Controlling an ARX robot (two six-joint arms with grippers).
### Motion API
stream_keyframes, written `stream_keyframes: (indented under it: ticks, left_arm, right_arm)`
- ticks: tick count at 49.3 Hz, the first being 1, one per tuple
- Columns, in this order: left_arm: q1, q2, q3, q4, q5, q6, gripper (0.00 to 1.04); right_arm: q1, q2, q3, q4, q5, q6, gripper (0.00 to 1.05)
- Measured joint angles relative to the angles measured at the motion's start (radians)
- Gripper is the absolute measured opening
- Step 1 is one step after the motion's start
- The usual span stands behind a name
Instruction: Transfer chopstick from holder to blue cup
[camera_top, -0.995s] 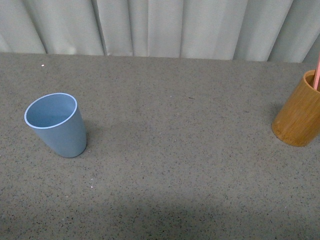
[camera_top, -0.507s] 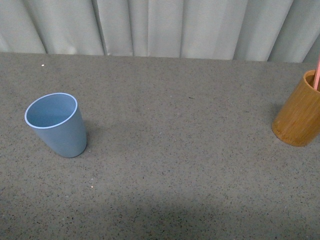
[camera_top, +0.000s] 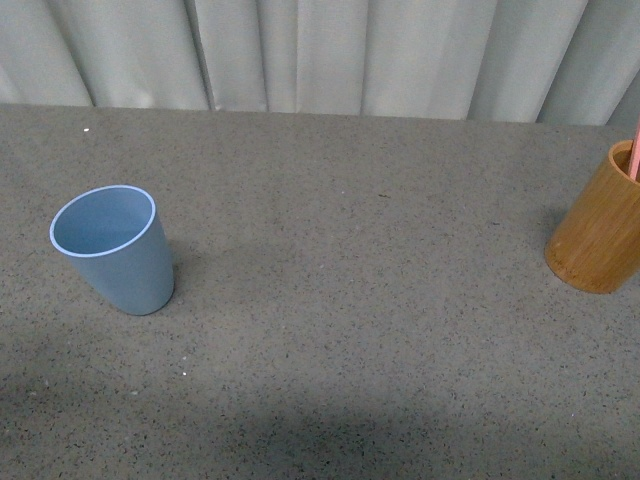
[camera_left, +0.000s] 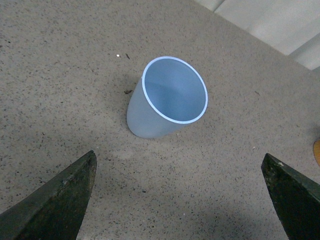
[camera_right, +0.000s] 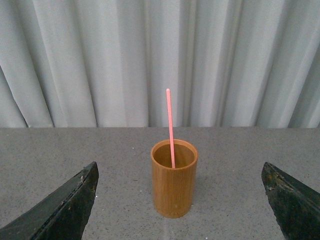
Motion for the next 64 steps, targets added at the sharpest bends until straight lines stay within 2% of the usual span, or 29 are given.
stream_keyframes:
  ticks: [9,29,64]
  left_arm:
    - [-0.051,0.220,0.080,0.091,-0.045,-0.009,0.98]
    - [-0.124,0.499,0.203,0.094,-0.114,-0.006,0.98]
    - [-0.051,0.673,0.322,0.067,-0.130,0.005,0.98]
  right_arm:
    - [0.000,0.000,0.000,0.000,0.000,0.000,0.95]
    - [0.000,0.000,0.000,0.000,0.000,0.000,0.95]
    - [0.000,0.000,0.000,0.000,0.000,0.000,0.95]
